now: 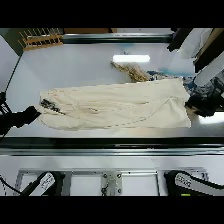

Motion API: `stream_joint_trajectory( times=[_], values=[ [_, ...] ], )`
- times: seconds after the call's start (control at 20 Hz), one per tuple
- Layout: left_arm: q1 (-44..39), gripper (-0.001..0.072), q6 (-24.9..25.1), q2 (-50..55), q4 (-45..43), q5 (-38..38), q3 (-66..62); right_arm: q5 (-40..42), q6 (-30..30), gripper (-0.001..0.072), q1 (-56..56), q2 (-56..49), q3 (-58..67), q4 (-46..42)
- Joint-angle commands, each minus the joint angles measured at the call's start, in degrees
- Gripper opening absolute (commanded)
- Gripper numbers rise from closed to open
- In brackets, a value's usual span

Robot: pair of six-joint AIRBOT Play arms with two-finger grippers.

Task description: Fold the clothes and pants, and hang the long-sleeved shirts on hangers.

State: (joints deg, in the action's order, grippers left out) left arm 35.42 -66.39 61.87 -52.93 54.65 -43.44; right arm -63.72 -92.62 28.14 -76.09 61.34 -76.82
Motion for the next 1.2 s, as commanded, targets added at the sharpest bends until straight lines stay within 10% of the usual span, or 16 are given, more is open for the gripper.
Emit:
stream_joint_trajectory(
  times=[0.0, 0.55, 0.65, 0.7, 1.15],
  values=[
    [-0.2, 0.0020, 0.0, 0.0, -0.1, 0.0, -0.1, 0.3, -0.8, 0.0591, 7.6, 3.0, -12.2, 1.5],
    [-0.2, 0.0020, 0.0, 0.0, 0.0, 0.0, -0.1, 17.4, 6.1, 0.0569, 0.1, -0.8, -21.2, 16.2],
    [-0.2, 0.0020, -0.1, 0.0, 0.0, -0.1, -0.1, 17.4, 8.1, 0.0092, -1.5, -0.8, -20.4, 16.0],
    [-0.2, 0.0020, -0.9, 0.0, 0.1, -0.3, -0.3, 17.0, 8.8, 0.0017, -1.8, -0.8, -18.6, 15.1],
    [-11.2, 0.0020, -12.5, 18.1, 0.0, 5.5, -47.6, -10.8, -3.5, 0.0017, -4.3, -10.4, 41.6, 0.4]
  ],
)
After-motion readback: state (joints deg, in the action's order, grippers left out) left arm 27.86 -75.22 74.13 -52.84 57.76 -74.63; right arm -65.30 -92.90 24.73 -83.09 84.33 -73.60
